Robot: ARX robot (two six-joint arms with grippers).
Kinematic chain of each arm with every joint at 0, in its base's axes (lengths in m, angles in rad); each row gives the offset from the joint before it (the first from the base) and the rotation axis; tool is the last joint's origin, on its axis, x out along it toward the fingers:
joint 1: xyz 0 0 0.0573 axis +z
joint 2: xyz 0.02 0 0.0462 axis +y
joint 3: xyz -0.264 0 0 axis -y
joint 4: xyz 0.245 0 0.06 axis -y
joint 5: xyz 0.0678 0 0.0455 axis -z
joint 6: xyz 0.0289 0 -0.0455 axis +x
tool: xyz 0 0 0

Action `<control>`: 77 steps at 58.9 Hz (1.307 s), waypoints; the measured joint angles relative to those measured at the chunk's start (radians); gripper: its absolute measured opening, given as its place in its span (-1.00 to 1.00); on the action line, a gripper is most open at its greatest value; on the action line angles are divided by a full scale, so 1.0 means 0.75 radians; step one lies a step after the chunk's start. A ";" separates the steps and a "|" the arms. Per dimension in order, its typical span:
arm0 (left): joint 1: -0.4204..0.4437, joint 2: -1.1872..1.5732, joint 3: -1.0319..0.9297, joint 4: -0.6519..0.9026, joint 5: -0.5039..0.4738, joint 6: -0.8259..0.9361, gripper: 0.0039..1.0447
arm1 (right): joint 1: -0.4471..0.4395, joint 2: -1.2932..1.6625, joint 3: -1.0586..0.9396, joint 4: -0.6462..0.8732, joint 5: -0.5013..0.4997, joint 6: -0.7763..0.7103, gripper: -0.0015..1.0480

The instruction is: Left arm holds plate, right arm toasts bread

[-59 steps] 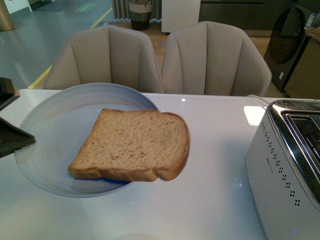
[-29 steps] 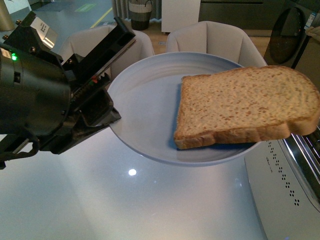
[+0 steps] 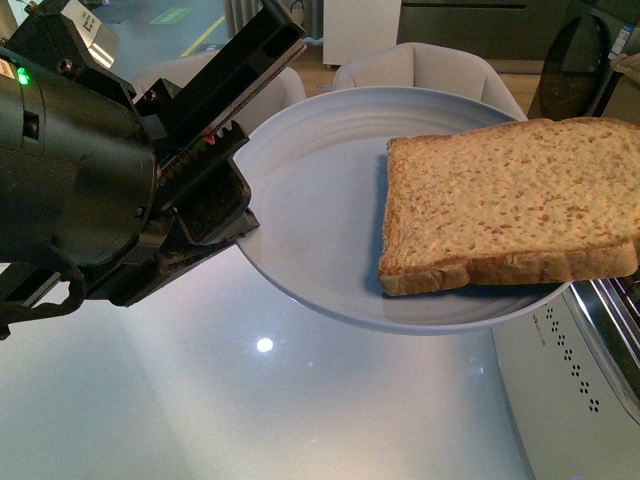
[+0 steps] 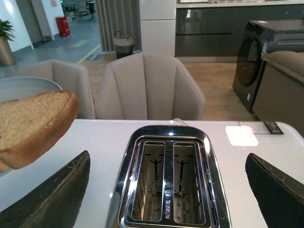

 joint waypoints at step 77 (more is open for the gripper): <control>-0.002 -0.001 0.000 -0.001 -0.004 0.000 -0.94 | 0.174 1.051 0.388 0.292 -0.228 0.823 0.83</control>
